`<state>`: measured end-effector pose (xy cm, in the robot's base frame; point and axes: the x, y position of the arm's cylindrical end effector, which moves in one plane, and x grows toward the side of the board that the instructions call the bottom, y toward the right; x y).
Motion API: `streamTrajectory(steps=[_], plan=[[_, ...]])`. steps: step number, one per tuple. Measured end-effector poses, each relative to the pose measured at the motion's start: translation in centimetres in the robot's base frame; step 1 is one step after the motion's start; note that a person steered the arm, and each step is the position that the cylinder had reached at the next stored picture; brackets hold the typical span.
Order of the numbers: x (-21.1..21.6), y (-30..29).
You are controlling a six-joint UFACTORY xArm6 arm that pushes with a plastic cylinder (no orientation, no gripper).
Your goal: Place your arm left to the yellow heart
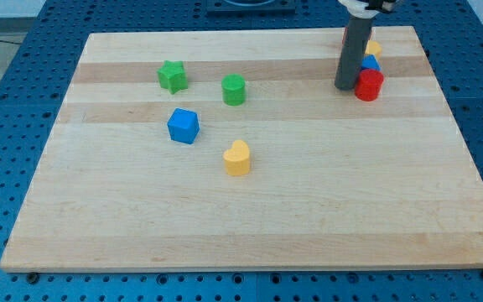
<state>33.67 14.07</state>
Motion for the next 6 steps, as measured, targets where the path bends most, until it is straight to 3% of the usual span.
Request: streamTrajectory(steps=[1,3,5,6], plan=[[0.2,-5.2],[7.0,-10.3],[12.6,-20.9],[16.1,-22.9]])
